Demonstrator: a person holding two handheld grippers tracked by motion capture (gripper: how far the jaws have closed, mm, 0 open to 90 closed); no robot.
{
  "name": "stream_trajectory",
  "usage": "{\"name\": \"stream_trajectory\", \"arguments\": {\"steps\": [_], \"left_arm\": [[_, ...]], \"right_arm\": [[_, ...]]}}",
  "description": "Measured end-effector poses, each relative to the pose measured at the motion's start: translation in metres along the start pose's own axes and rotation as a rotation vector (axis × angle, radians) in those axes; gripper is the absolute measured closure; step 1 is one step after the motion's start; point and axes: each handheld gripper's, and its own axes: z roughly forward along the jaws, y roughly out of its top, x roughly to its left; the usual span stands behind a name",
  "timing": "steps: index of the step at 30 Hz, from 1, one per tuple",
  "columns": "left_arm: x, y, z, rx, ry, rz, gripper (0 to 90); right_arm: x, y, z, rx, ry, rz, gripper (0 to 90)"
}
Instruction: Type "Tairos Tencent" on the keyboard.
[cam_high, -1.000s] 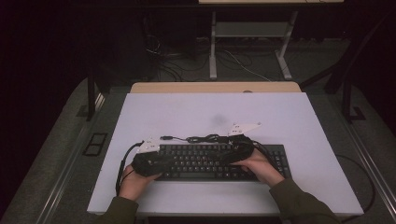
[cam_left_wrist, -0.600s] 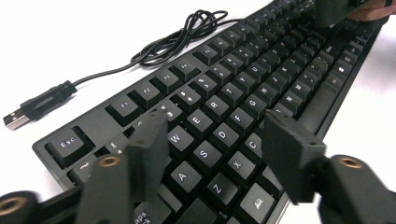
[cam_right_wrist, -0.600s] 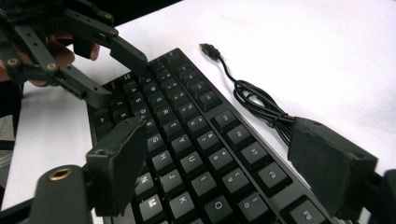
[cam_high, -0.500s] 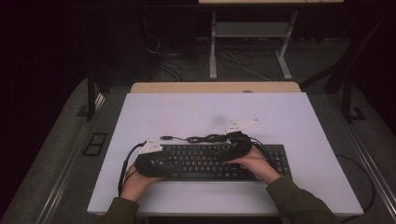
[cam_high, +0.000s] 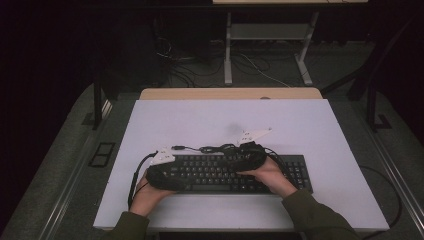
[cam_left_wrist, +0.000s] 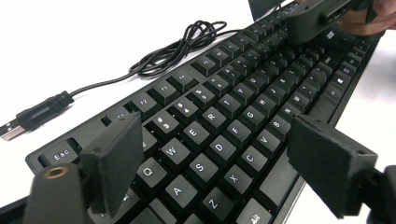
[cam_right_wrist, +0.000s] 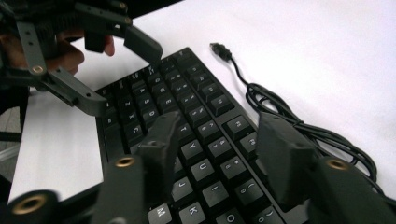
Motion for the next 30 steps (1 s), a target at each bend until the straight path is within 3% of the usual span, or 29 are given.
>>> {"name": "stream_trajectory", "arguments": {"steps": [15, 30], "left_arm": [[-0.0045, 0.0016, 0.0033, 0.001, 0.014, 0.007, 0.0], [-0.0051, 0.0001, 0.0058, 0.009, 0.002, 0.017, 0.0]], "right_arm": [[0.0008, -0.0017, 0.0027, 0.045, 0.034, -0.020, 89.3], [-0.0006, -0.0061, 0.0102, 0.124, 0.021, -0.031, 89.5]]}}
